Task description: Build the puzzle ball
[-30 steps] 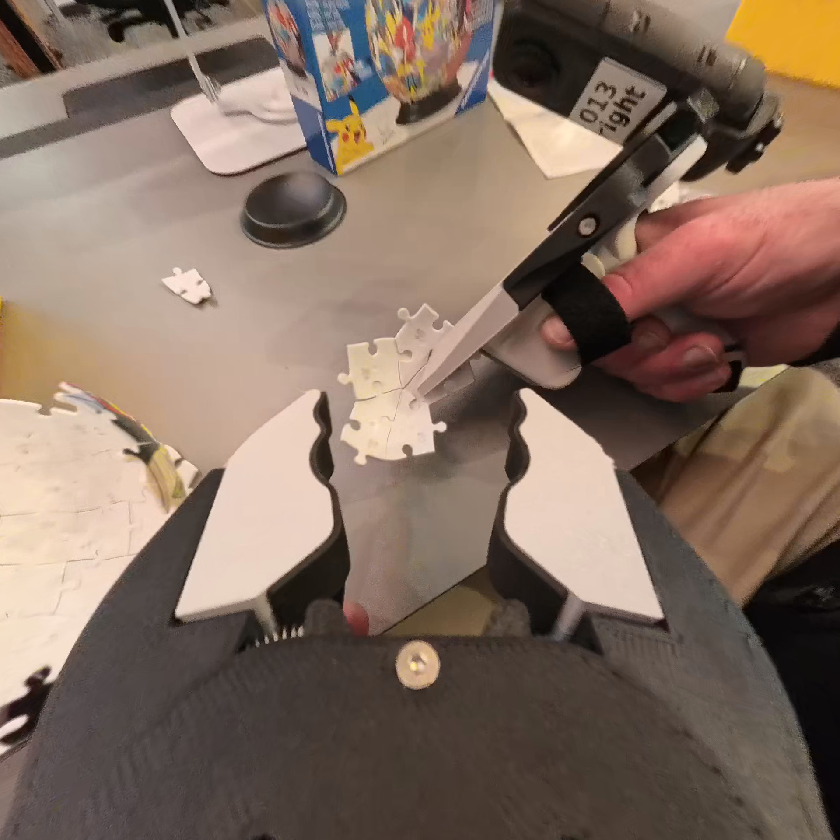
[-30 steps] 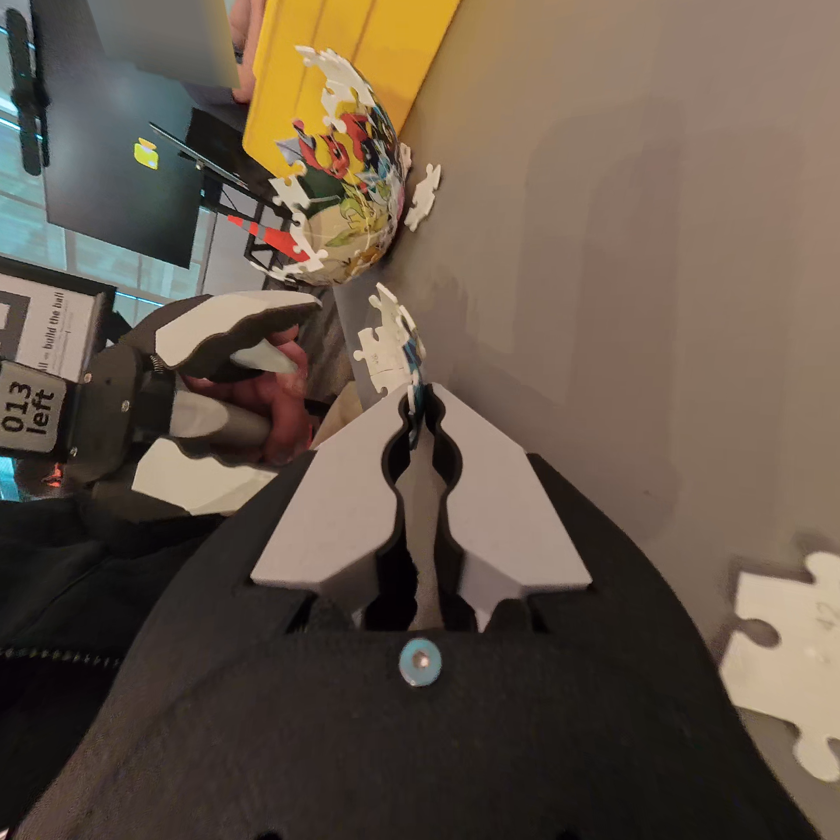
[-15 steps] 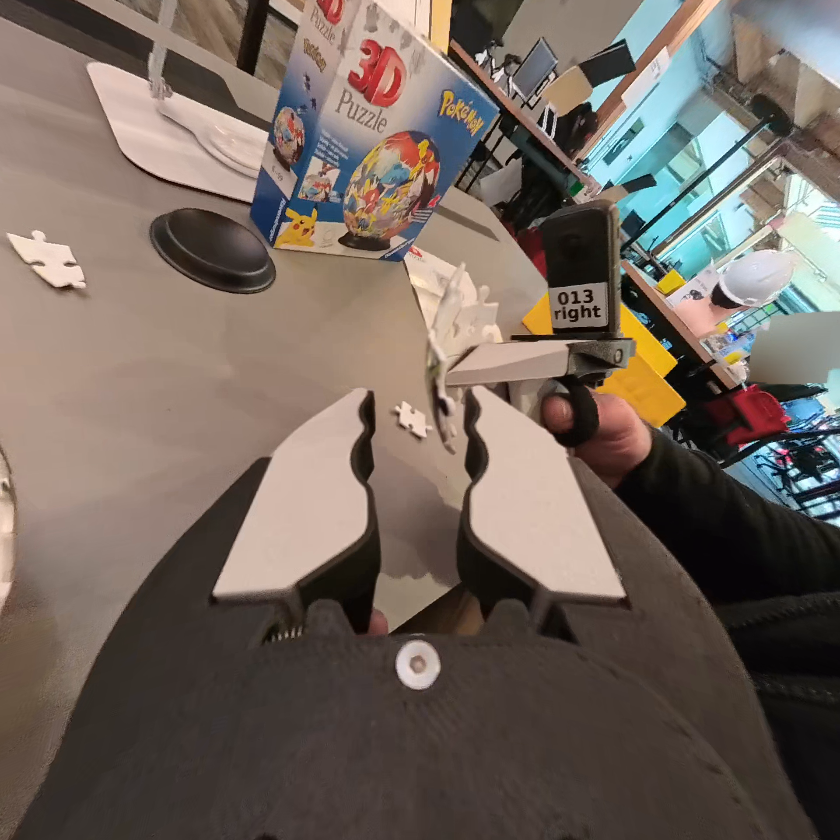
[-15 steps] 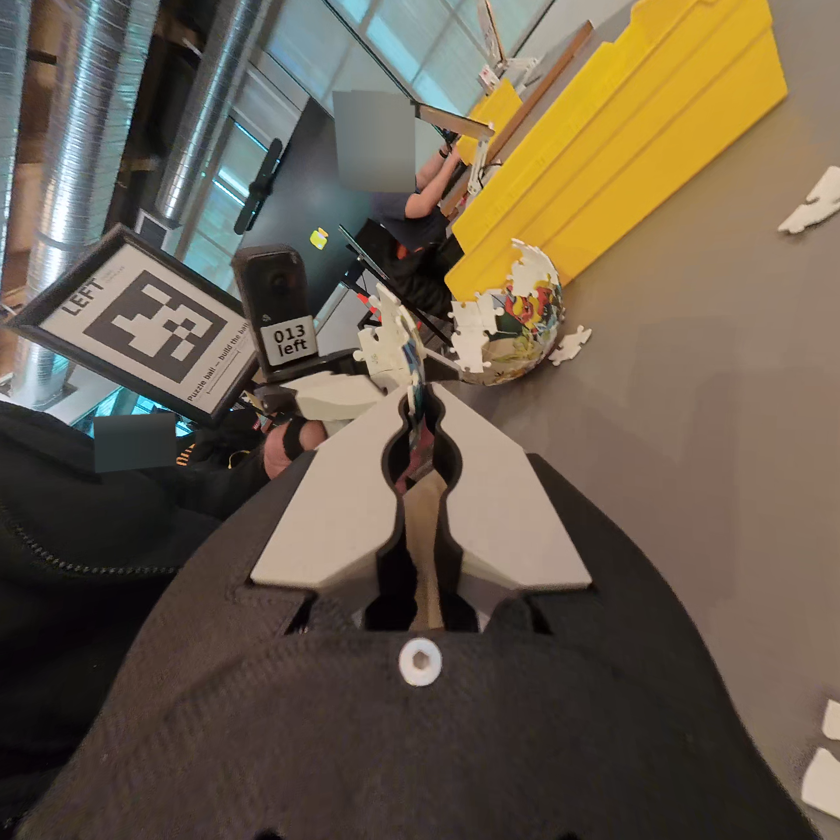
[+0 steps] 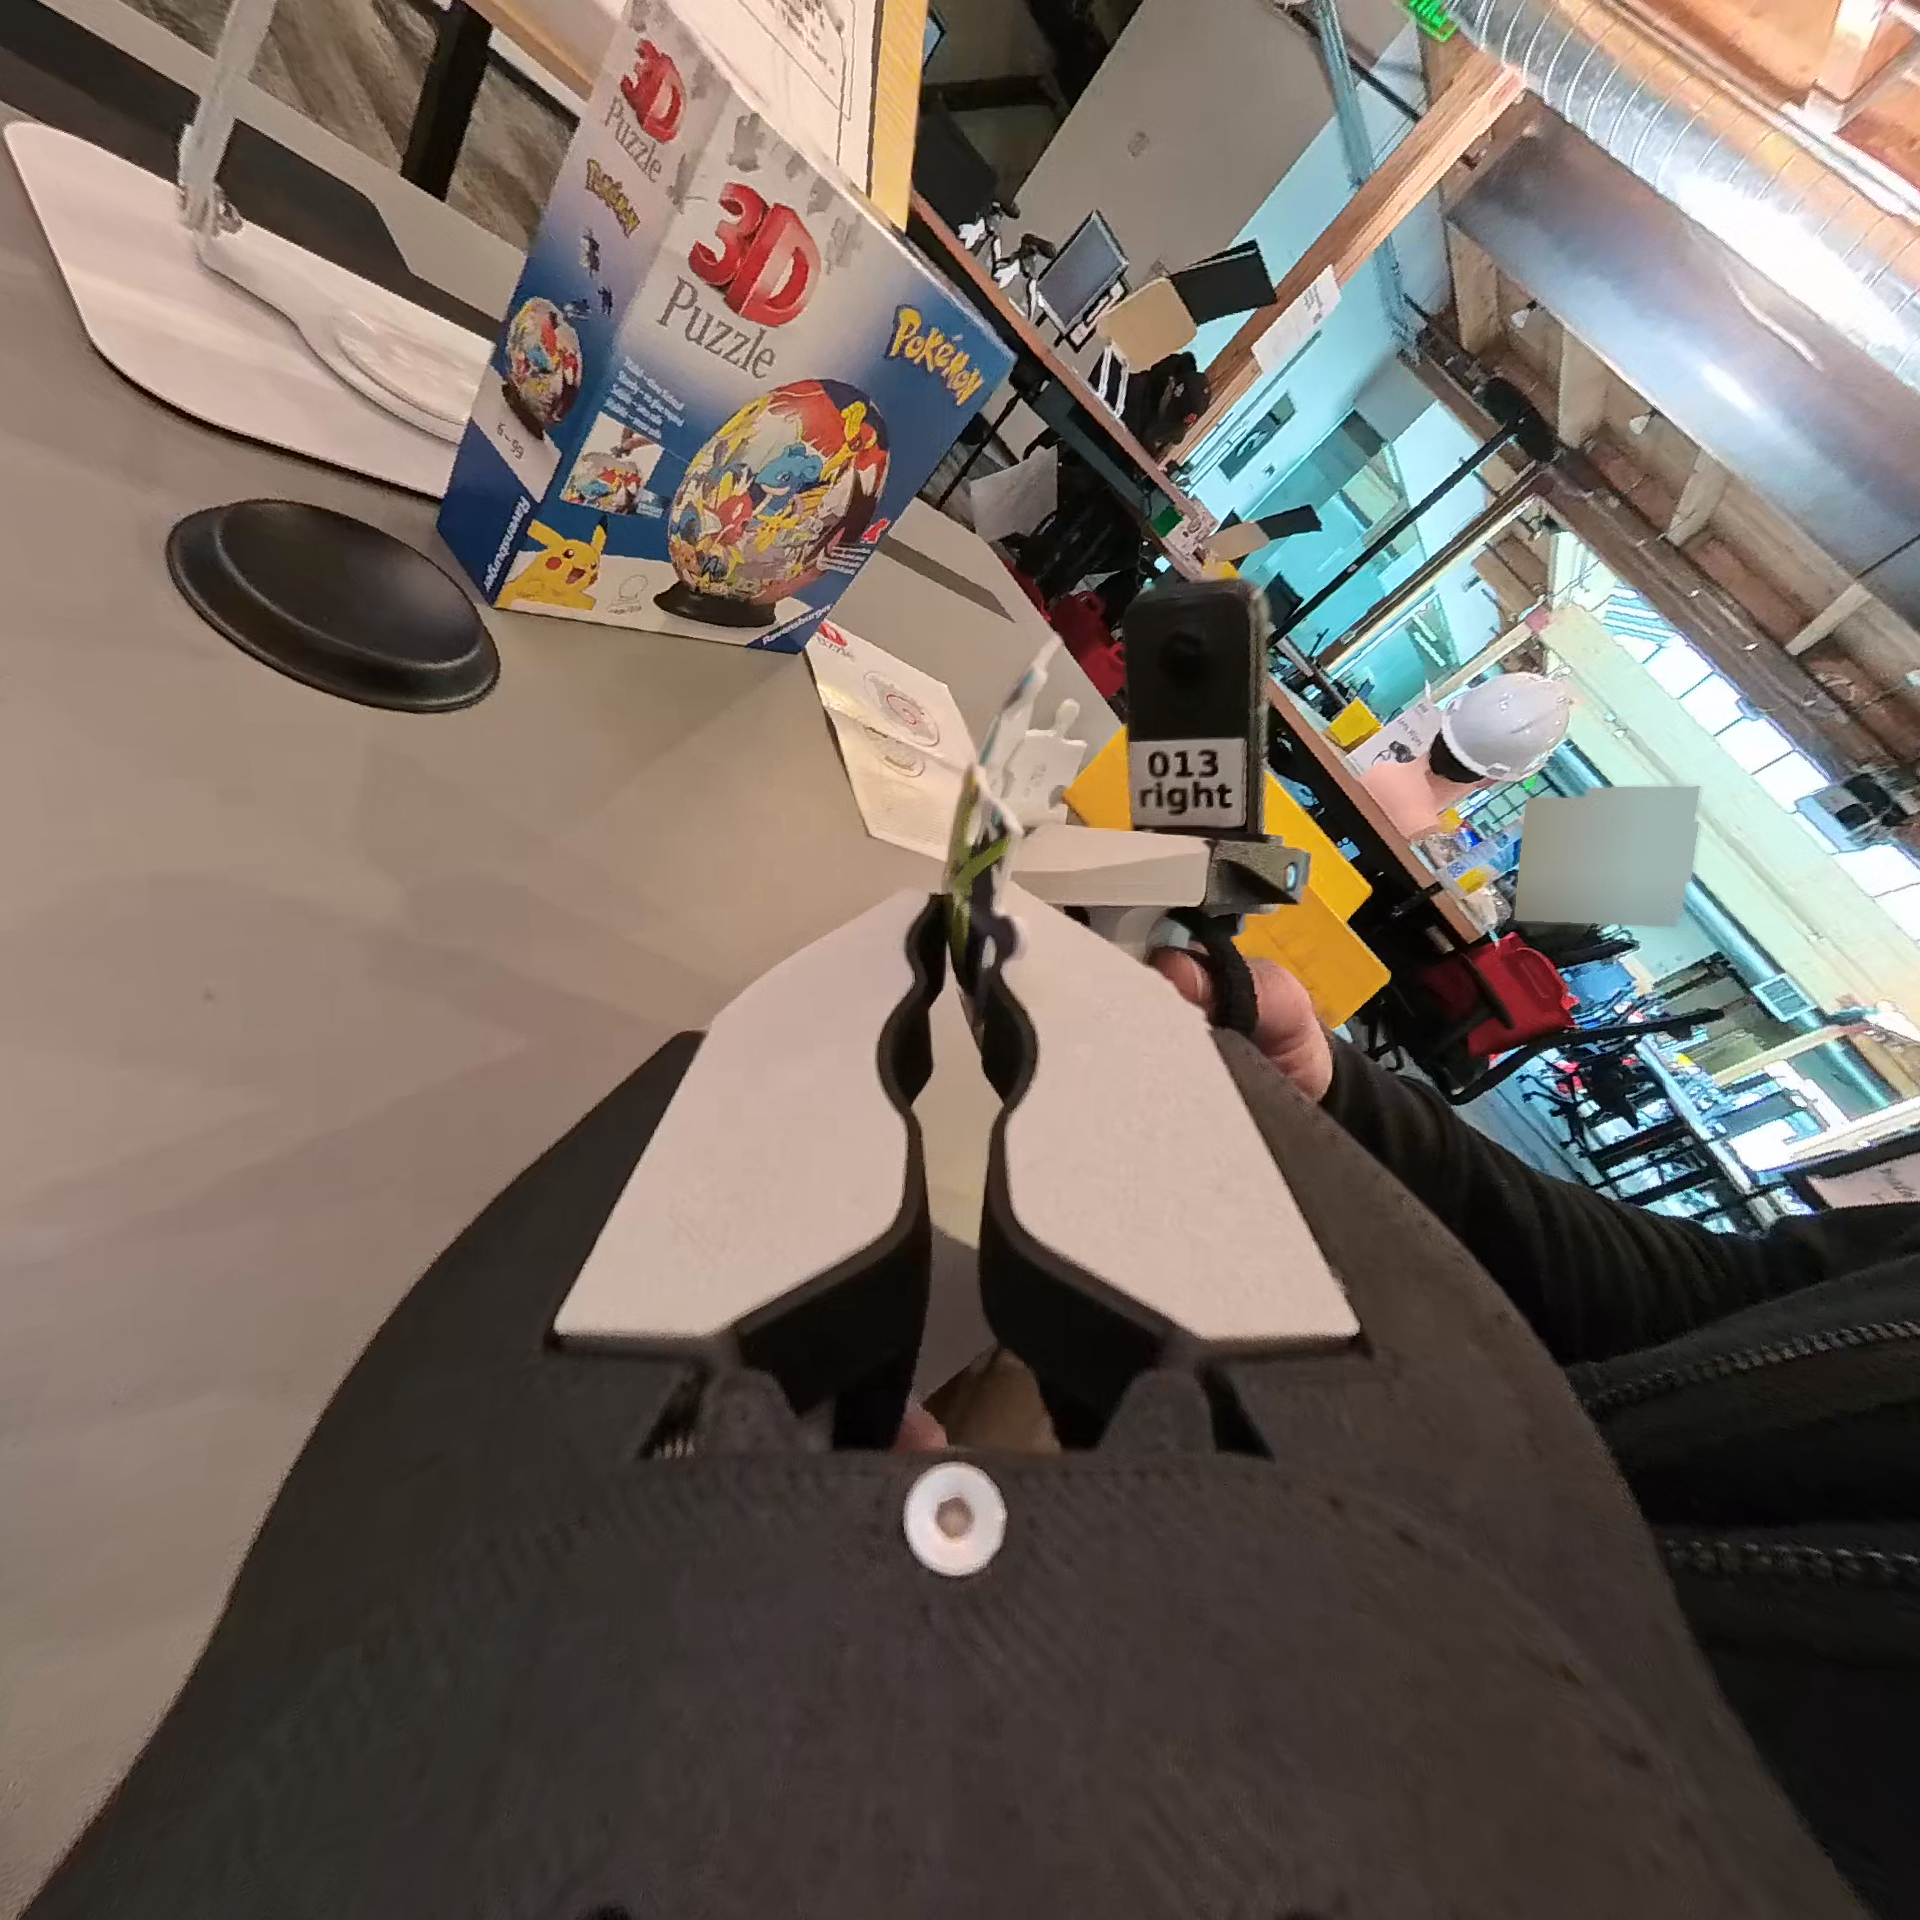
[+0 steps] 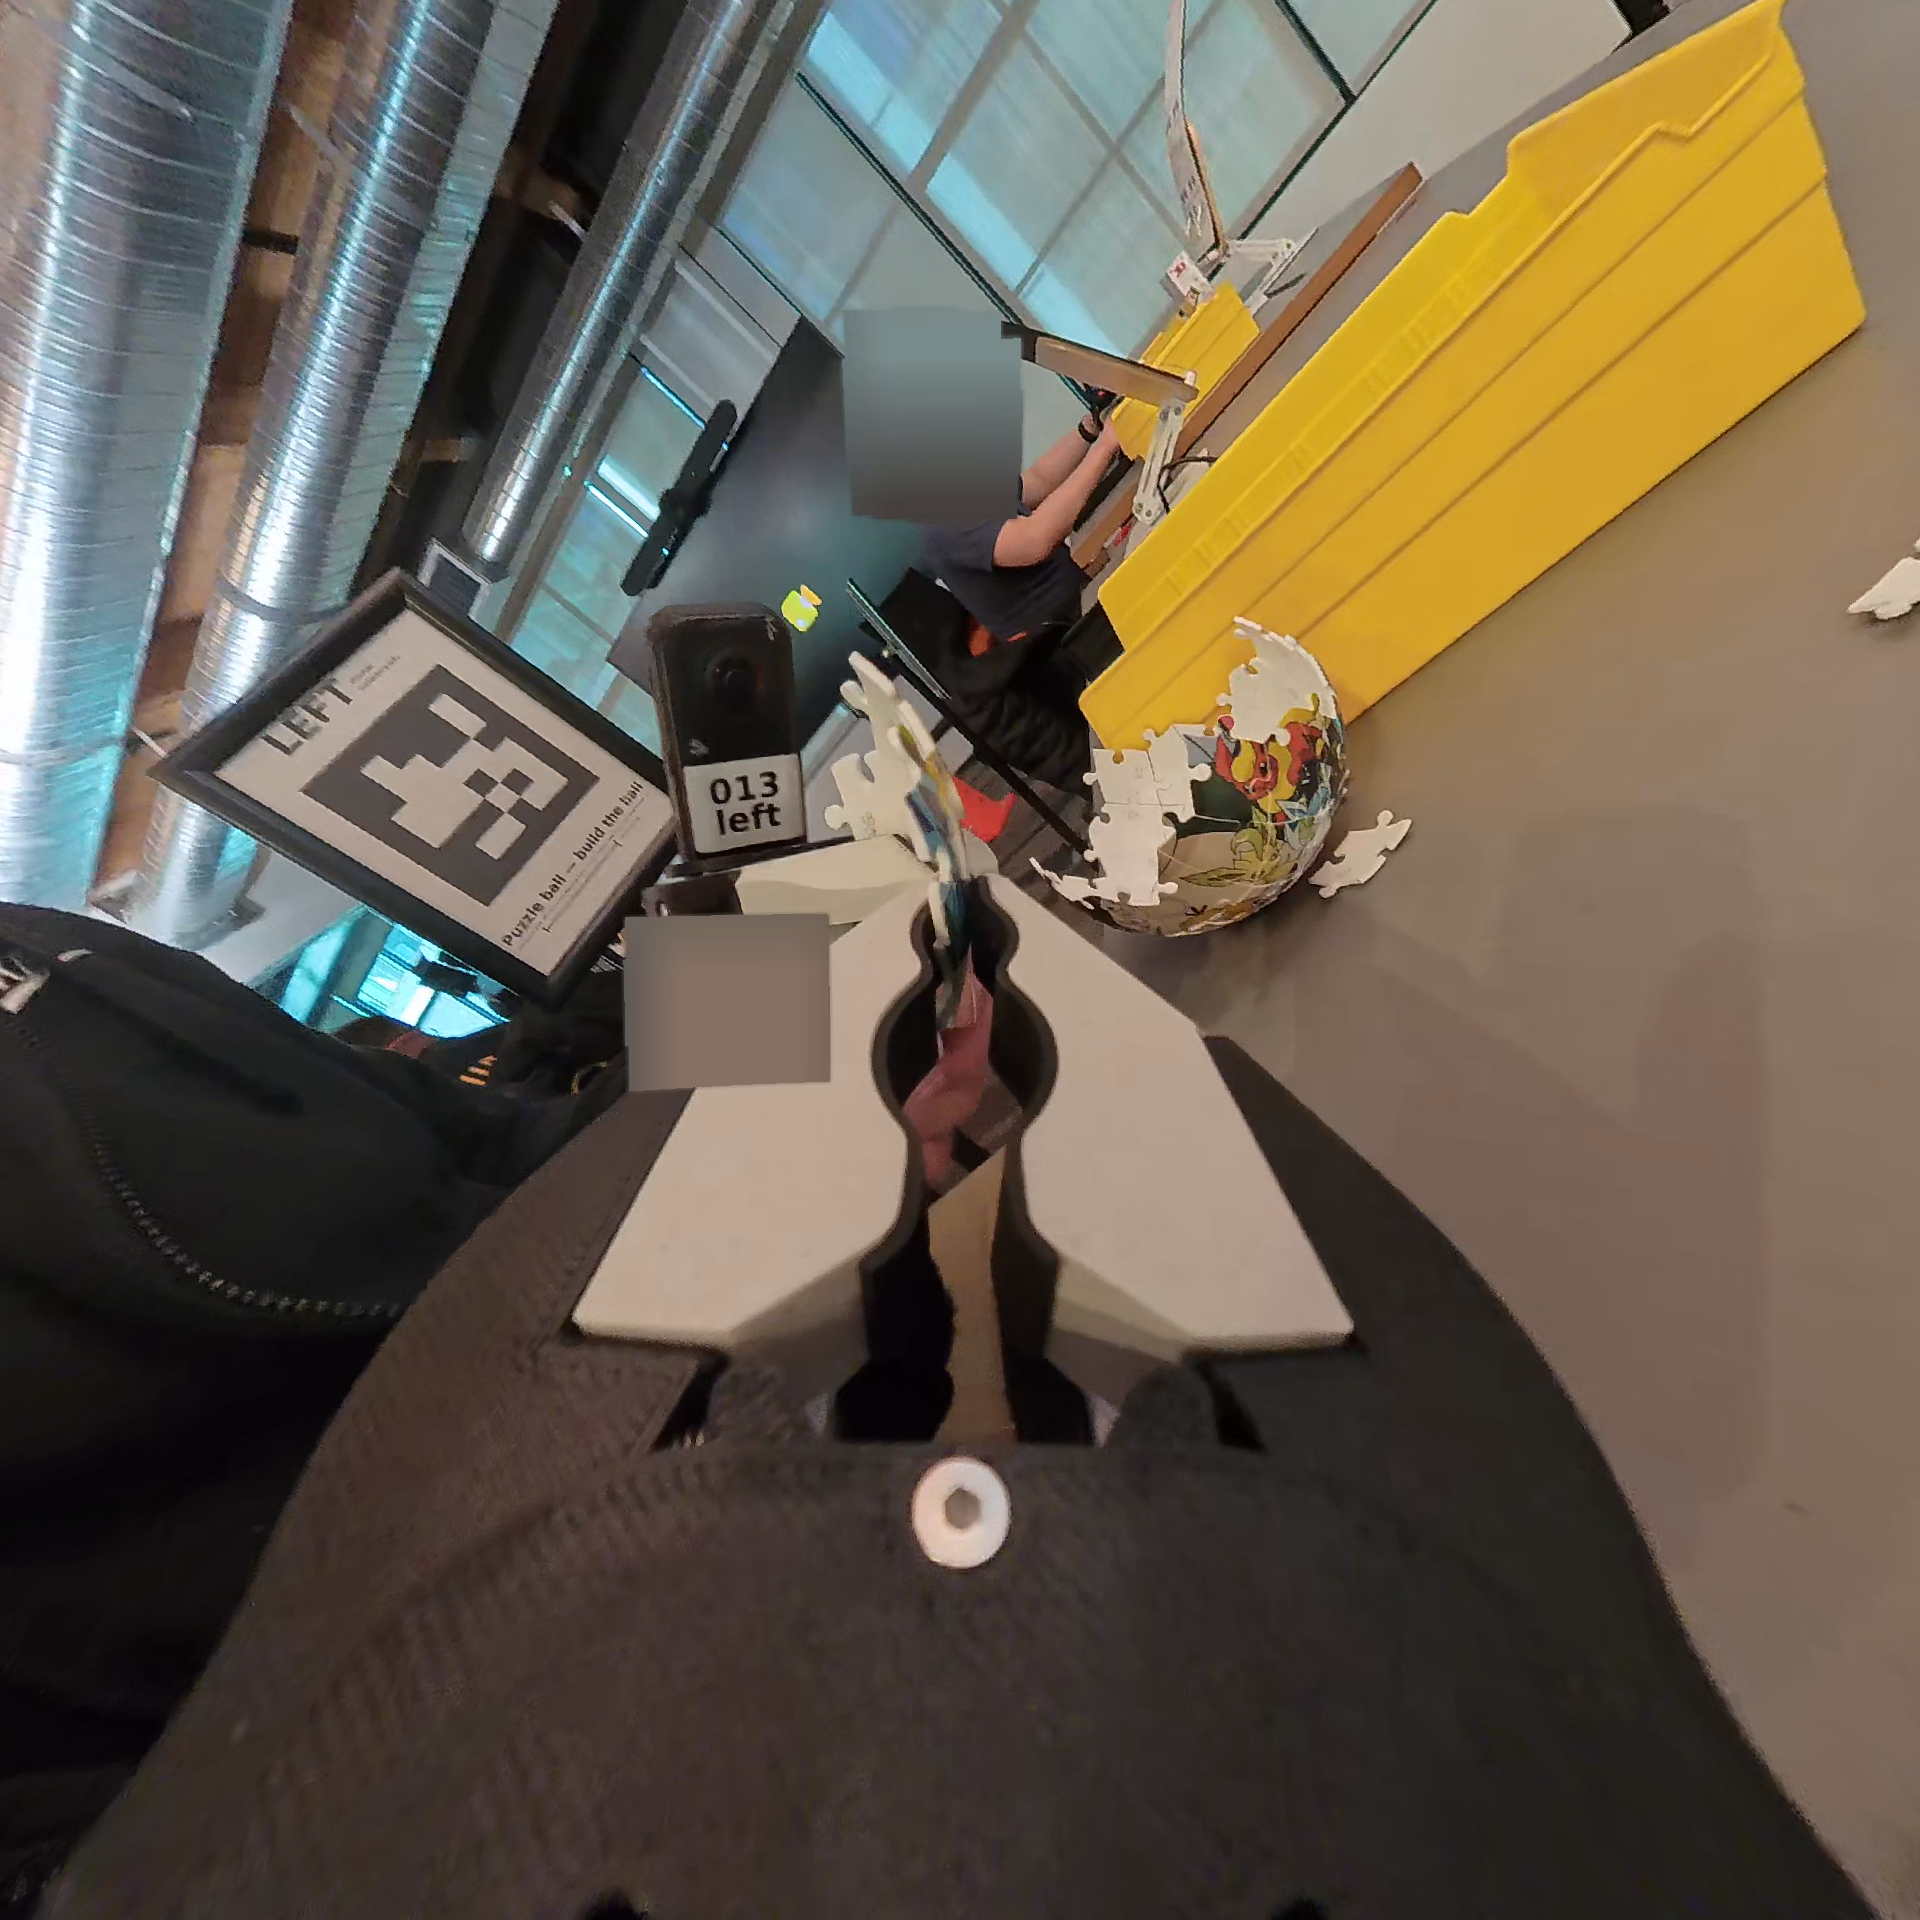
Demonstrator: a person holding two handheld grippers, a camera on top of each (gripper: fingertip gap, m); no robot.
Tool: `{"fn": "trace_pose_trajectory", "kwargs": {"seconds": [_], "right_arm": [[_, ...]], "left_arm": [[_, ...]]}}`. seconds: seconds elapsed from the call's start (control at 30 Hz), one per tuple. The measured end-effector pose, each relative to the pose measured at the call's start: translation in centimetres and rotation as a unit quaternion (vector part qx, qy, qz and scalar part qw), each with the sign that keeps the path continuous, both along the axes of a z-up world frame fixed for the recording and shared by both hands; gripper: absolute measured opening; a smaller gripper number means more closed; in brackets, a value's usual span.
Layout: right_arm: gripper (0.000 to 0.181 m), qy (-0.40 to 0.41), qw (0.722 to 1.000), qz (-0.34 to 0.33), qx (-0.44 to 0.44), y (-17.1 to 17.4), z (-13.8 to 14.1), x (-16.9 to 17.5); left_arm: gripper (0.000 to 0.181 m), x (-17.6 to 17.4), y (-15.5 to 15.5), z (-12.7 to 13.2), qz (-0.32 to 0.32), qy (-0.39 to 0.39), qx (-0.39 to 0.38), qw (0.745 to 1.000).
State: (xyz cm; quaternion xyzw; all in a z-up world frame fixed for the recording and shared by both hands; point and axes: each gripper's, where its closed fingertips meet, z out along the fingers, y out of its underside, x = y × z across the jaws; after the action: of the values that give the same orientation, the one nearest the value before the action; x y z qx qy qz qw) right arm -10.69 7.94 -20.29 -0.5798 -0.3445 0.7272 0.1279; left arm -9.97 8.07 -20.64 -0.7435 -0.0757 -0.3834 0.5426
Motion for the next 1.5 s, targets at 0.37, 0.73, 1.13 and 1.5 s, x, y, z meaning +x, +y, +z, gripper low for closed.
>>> {"fn": "trace_pose_trajectory", "kwargs": {"seconds": [0.37,0.73,1.13,1.5], "right_arm": [[0.000,0.016,1.000,-0.021,-0.009,0.0,0.6,-0.5],[0.001,0.024,0.999,-0.029,-0.017,0.1,1.0,-0.5],[0.001,0.006,0.998,-0.057,0.035,0.3,0.9,-0.6],[0.000,0.009,0.999,-0.041,-0.022,0.3,1.0,-0.6]], "left_arm": [[0.004,-0.6,-0.1,0.7,0.013,-0.041,0.004,0.999],[0.004,-1.2,-0.2,1.5,0.024,-0.051,0.025,0.998],[0.003,-1.3,0.0,1.2,0.063,-0.001,0.019,0.998],[0.004,-1.2,0.0,1.1,0.052,0.020,0.036,0.998]]}}
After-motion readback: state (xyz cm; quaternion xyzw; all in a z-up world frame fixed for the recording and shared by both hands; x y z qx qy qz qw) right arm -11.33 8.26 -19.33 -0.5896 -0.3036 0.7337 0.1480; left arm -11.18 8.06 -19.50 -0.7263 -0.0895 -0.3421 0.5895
